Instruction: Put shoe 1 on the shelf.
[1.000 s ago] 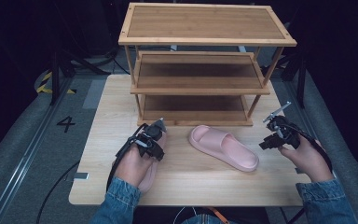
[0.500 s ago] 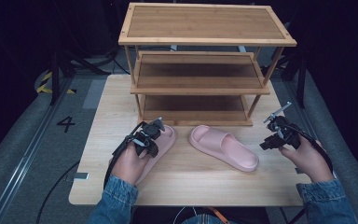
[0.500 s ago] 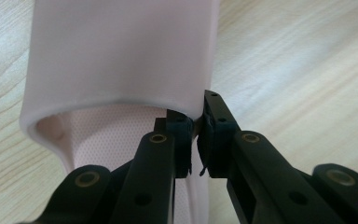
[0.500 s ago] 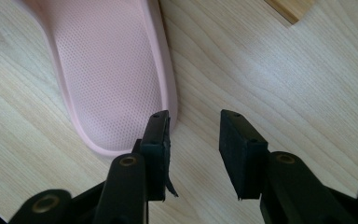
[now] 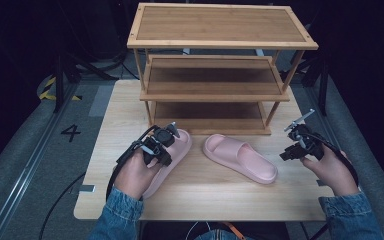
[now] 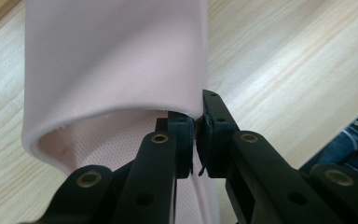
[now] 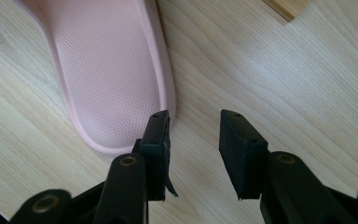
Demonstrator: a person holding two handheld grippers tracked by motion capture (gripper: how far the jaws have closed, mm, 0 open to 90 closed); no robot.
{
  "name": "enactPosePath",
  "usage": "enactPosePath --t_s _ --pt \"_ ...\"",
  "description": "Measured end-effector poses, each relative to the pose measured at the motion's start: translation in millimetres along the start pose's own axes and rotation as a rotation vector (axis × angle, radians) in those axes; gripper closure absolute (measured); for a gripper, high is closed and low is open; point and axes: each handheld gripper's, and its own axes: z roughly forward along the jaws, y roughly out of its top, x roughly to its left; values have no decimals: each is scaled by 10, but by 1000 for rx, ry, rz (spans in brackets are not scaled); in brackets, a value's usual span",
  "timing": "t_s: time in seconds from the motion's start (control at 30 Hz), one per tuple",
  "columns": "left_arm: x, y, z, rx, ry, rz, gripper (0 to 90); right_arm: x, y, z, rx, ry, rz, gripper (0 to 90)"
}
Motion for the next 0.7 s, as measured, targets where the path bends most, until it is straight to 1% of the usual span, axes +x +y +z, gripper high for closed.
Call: enactPosePath --t_s 0.07,0.17,0.2,0.23,0.27,0.33,0.37,0.4,0.5,0.67,0.7 --pt "0 14 -40 -1 -4 2 837 -14 -12 -5 -5 0 6 635" --pt "19 47 -129 -2 -1 22 838 -34 -26 -15 -7 5 13 636" --pt "22 54 -157 -8 -2 24 838 -38 -33 -11 -6 6 15 636" --pt "23 71 -245 -32 -7 28 838 -51 -43 10 -3 5 21 636" --pt "23 71 -245 -32 -7 28 838 -51 -43 10 -3 5 21 636" --pt "19 96 -334 -44 -10 38 837 -61 -60 29 5 9 24 637" --pt "17 104 -371 -48 -7 35 837 -60 -63 30 5 10 25 637" --pt "17 104 -371 -48 -7 35 837 -60 -63 30 5 10 25 637" --pt "8 136 -486 -65 1 37 837 -63 -78 30 5 11 28 637" --pt "-20 179 -635 -79 4 58 836 -72 -99 38 7 15 36 643" --pt "-27 191 -660 -91 3 67 836 -70 -101 39 6 16 36 643"
